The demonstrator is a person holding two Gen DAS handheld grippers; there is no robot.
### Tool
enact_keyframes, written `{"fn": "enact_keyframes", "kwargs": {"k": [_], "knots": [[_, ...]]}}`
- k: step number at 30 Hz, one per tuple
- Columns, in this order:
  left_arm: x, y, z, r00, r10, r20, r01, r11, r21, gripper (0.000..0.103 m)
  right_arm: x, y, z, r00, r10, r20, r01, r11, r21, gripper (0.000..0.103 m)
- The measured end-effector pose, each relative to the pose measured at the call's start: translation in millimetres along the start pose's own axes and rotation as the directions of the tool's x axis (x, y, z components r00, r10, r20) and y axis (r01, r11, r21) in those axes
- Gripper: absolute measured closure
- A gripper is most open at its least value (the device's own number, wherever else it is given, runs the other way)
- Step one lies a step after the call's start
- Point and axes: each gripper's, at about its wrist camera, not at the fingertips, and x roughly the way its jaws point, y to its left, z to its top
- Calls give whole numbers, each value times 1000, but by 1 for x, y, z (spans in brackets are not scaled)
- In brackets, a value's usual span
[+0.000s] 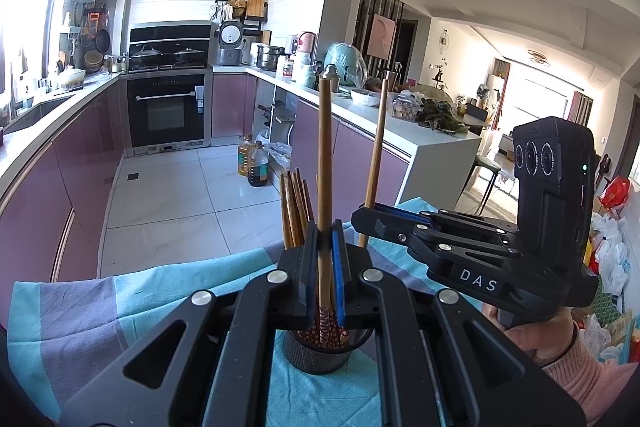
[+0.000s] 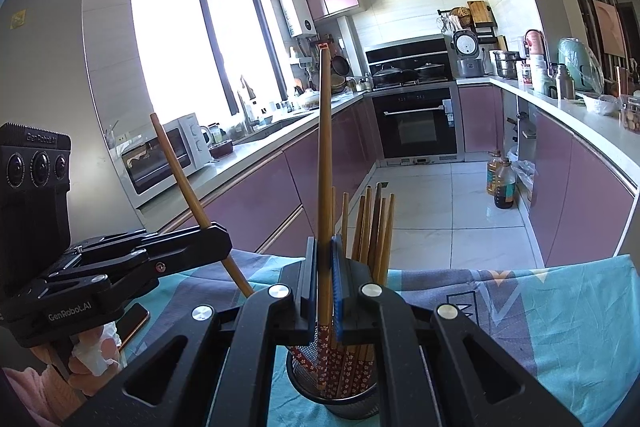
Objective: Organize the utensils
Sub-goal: 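Lower the right gripper's chopstick into the mesh cup while the left gripper lowers its chopstick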
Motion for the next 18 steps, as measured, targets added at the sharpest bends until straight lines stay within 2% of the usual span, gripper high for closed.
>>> {"fn": "enact_keyframes", "kwargs": {"k": [18], "knots": [[3,3,0,1000,3,-19,-3,1000,-7,96,8,-5,-3,1000,-14,-17,14,1000,7,97]]}}
